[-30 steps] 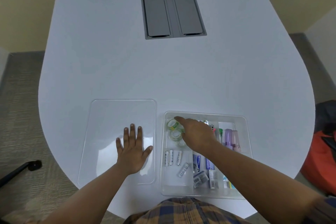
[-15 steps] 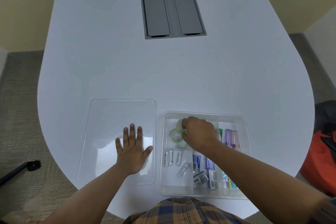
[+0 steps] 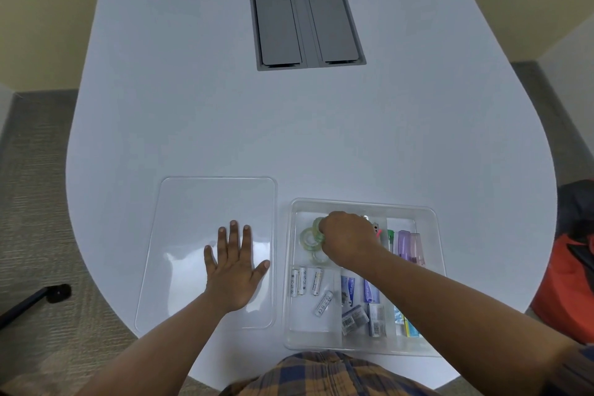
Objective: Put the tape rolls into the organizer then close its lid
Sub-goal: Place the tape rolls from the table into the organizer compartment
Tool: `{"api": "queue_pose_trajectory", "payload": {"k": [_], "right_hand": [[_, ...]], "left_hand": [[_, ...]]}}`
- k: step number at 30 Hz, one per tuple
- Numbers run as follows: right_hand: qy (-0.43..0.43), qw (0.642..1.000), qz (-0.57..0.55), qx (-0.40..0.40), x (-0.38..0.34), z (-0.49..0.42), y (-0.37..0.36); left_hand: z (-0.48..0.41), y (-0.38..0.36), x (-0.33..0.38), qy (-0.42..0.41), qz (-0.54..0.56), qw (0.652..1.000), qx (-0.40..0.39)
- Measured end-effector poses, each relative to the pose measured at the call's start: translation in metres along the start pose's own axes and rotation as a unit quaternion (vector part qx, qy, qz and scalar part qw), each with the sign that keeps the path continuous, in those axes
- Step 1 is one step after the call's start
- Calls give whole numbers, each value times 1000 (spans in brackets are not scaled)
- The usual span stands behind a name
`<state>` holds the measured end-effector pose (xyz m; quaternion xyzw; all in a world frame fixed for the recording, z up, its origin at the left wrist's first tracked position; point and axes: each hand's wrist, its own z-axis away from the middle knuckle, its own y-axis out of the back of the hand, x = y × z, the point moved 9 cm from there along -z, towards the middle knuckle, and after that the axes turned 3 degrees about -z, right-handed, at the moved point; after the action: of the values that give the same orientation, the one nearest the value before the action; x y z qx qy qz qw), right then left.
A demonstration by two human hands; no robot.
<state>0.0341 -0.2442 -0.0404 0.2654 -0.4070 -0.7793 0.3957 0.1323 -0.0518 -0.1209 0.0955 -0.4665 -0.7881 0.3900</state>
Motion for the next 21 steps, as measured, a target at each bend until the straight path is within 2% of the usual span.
{"api": "queue_pose_trajectory", "payload": {"k": [6,12,17,21], "right_hand": [[76,997,27,-20,-25,8,-8],[35,997,-15,60,-13,6,13],[20,997,-58,42,-6,1,5],[27,998,-46,16,-10,-3,-2]], "left_hand": [[-2,-3,-2,-1,3,1000,10],[-2,-4,-3,-1,3,1000,19],[-2,-4,-3,-2,5,1000,22],[-3,-6,-4,0,-1,1000,22]]}}
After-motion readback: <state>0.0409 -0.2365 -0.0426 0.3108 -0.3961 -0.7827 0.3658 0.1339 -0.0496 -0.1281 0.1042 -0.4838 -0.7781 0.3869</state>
